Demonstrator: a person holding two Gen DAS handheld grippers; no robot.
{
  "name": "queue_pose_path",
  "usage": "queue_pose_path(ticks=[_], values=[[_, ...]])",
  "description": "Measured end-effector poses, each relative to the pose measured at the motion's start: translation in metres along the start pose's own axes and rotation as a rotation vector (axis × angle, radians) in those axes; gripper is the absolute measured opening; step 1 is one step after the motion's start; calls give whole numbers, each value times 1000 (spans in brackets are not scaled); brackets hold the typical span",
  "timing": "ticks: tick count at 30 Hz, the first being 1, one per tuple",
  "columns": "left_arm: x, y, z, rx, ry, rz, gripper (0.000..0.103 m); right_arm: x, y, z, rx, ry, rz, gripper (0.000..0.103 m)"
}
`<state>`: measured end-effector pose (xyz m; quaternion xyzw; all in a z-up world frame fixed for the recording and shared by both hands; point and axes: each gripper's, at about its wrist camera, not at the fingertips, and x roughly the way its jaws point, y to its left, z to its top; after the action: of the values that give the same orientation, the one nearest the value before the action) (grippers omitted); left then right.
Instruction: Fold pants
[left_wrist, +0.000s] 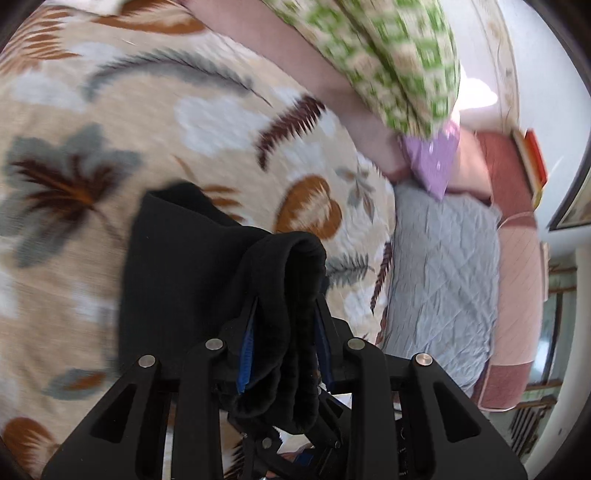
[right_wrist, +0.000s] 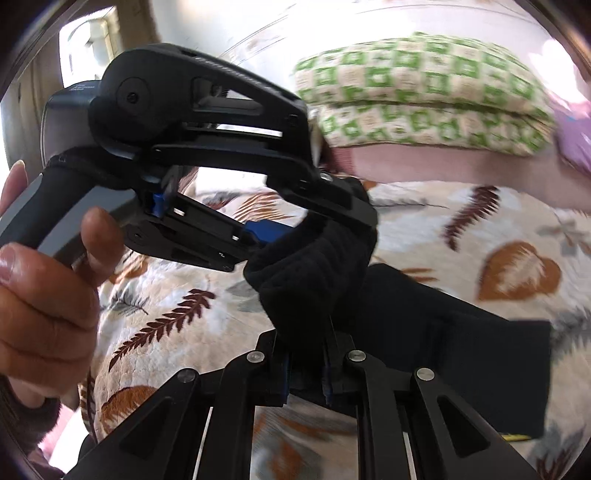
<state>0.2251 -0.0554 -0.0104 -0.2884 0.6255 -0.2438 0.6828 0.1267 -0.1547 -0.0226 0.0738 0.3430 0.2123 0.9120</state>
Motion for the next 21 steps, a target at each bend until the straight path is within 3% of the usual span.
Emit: queue_pose_path(ticks=[7, 12, 16, 18, 21], values=[[76, -51, -11, 41, 82, 58, 26, -37, -81, -21, 179, -21, 5, 15], [124, -73, -19, 82, 121, 143, 26, -51, -137, -45, 339, -30, 32, 15], [143, -72, -19, 87, 136, 190, 26, -46, -178, -63, 511, -25, 125, 16], [147, -72, -19, 96, 136, 213, 26, -41, -195, -73, 600, -12, 174, 25], [145, -76, -21, 110, 138, 228, 28, -38, -215, -87, 732, -5, 265, 25]])
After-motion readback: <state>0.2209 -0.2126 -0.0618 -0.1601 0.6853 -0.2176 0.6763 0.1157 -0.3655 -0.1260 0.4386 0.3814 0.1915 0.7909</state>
